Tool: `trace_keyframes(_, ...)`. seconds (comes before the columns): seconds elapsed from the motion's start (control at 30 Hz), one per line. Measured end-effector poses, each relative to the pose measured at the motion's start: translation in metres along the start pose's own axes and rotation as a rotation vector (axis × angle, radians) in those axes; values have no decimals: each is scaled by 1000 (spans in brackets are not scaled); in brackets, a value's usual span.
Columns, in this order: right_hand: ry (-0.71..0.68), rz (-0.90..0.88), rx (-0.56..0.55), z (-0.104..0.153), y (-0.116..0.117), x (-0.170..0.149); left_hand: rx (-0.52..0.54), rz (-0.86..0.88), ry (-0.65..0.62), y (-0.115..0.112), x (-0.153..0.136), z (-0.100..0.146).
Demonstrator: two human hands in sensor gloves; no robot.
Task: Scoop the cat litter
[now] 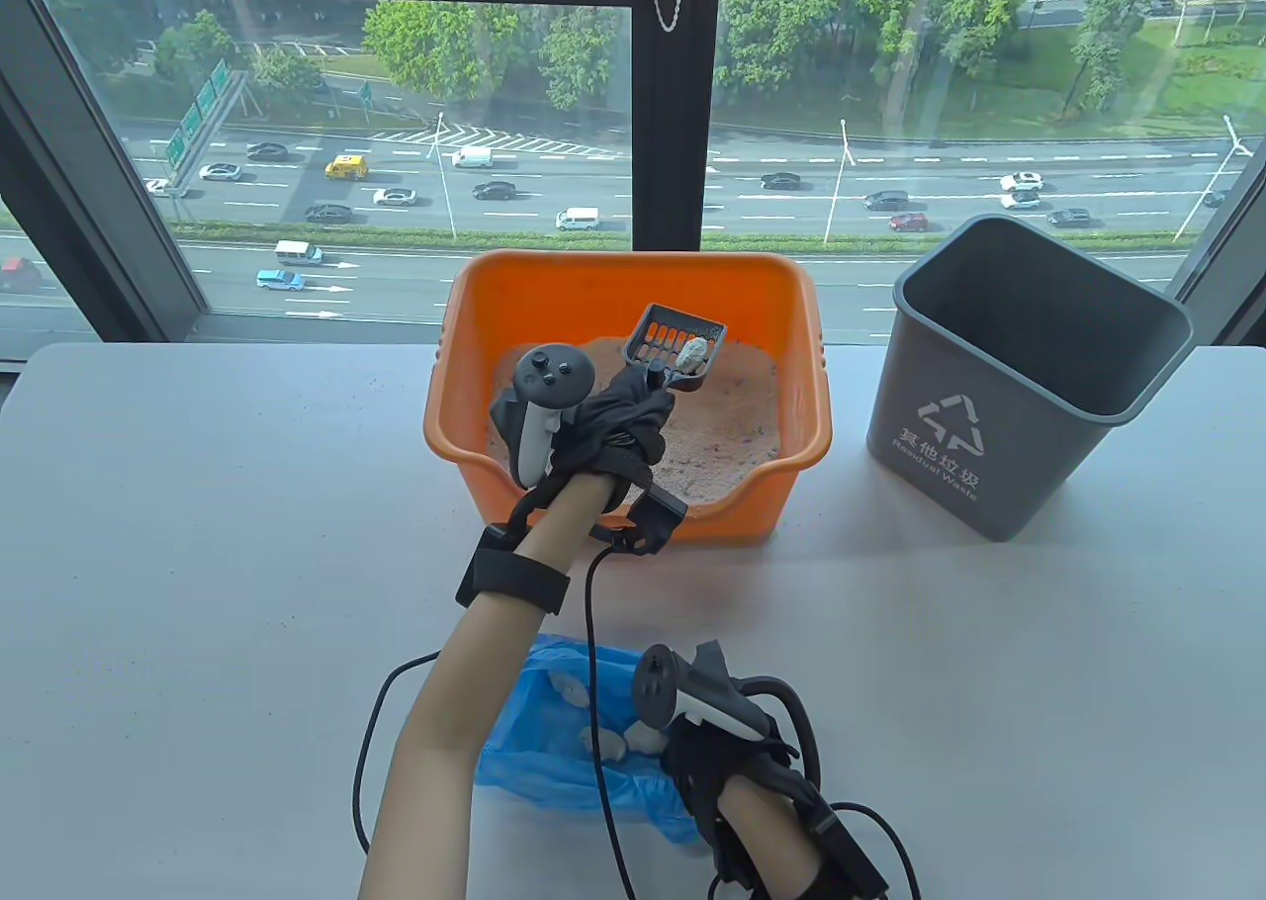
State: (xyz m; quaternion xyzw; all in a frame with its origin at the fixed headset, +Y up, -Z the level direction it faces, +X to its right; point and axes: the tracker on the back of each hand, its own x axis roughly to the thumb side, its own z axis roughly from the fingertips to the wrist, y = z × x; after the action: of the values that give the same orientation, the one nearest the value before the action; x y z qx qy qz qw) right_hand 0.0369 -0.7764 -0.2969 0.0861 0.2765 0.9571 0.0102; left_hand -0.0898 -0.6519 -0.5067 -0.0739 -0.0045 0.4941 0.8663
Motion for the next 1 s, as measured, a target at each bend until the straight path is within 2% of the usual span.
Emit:
trace_keyframes(0.27, 0, -2, -1, 0, 0, 0, -24, 28, 11, 9, -4, 7)
trace_keyframes(0.5, 0, -2, -1, 0, 0, 0, -105, 60, -14, 20, -7, 33)
trace_keyframes(0.73, -1, -3, -2, 0, 0, 0, -225, 51, -76, 43, -11, 83)
trace_keyframes(1.0, 0, 1, -5, 0, 0, 0, -199, 21, -110, 90, -33, 155)
